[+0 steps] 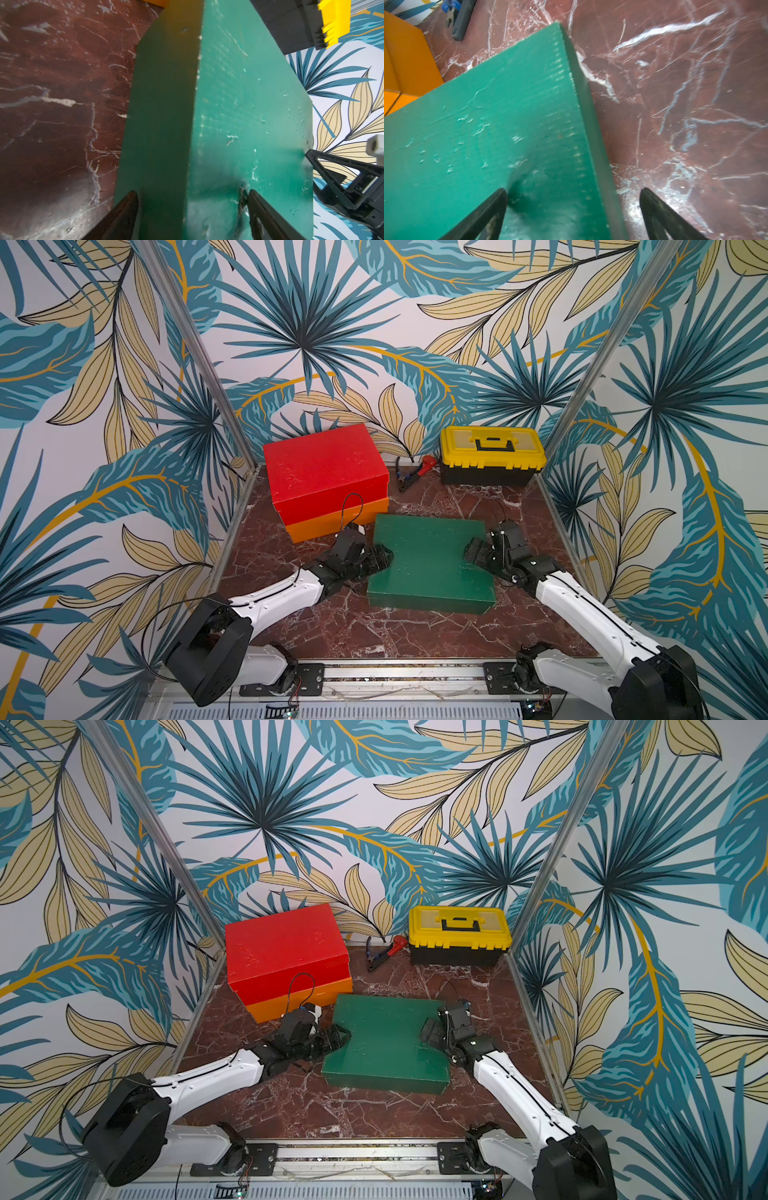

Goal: Stack the shoeboxes
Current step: Pick up the shoebox from the center of the board.

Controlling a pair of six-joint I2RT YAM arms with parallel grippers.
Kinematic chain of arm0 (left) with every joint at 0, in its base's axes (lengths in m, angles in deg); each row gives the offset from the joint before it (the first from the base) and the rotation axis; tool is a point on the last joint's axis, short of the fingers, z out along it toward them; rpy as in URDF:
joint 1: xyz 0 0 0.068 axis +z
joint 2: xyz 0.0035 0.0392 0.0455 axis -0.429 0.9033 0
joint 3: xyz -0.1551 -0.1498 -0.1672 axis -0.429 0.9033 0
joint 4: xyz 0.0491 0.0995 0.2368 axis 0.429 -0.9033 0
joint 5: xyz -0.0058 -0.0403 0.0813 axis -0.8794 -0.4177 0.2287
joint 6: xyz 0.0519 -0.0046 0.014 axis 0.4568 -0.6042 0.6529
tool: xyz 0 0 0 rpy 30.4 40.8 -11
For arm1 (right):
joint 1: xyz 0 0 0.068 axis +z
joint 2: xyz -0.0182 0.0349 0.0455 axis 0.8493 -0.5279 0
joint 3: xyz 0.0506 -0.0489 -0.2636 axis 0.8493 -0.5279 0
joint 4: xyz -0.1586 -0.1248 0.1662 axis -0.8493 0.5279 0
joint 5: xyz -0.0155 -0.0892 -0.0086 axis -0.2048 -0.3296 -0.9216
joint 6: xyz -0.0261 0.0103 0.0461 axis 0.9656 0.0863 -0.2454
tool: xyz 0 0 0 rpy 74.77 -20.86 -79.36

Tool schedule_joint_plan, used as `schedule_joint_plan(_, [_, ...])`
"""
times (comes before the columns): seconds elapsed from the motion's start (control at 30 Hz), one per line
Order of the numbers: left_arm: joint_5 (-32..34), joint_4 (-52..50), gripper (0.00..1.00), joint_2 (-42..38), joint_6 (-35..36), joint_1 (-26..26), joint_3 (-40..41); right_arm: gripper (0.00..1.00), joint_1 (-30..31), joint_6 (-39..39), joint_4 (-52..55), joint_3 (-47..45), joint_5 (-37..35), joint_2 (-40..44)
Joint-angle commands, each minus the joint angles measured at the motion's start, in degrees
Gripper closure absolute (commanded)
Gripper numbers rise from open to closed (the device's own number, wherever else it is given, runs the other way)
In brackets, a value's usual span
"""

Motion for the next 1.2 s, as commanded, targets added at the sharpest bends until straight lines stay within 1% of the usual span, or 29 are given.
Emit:
schedule_joint_plan(0.0, [1.8,-4.4,0.17,0.2,1.5,0.4,-2.7,0.01,-0.5,1.8,1.0,-0.1,-2.7,2.2])
schedule_joint_plan(0.1, [1.5,-4.7,0.17,0.4,1.8,1.3,-2.7,0.01,-1.7,2.1,-3.1,-2.1,3.3,2.1])
schedule_joint_plan(0.2, [0.9,-4.6,0.17,0.8,2.4,2.3,-2.9,0.01,-4.9,2.3,-8.4,-5.0,11.5,0.4])
schedule_joint_plan(0.27, [-0.5,-4.7,0.16,1.6,3.0,2.9,-3.4,0.01,-7.1,1.7,-13.2,-7.5,17.0,-1.0])
schedule_joint_plan(0.37, [-3.0,-4.6,0.14,3.3,3.8,3.6,-4.5,0.01,-8.1,1.6,-15.2,-8.5,20.0,-3.4])
schedule_joint_plan(0.47, [-3.6,-4.6,0.11,5.2,4.1,3.7,-5.6,0.01,-8.1,1.3,-18.9,-8.8,23.4,-5.7])
schedule_joint_plan(0.57, [-3.8,-4.6,0.00,6.8,4.1,3.7,-6.3,0.01,-8.1,0.3,-20.5,-8.6,27.0,-8.2])
schedule_joint_plan(0.83, [-6.9,-4.6,0.00,10.8,4.8,2.4,-9.1,0.01,-7.9,-1.5,-24.5,-8.5,32.6,-13.2])
schedule_joint_plan(0.9, [-7.0,-4.6,0.00,11.5,5.0,1.6,-9.8,0.01,-7.4,-1.7,-24.5,-8.3,32.9,-13.4])
schedule_joint_plan(1.0, [-7.5,-4.6,0.00,12.8,5.1,0.5,-11.0,0.01,-6.4,-1.3,-22.6,-7.3,31.4,-12.9])
schedule_joint_plan(1.07, [-7.9,-4.7,0.00,13.9,5.2,0.0,-11.8,0.01,-4.8,-0.2,-18.7,-5.5,27.7,-12.4])
schedule_joint_plan(1.17, [-7.6,-5.5,0.00,15.3,5.2,-0.2,-12.8,0.01,-1.8,1.4,-9.5,-1.7,18.4,-12.6])
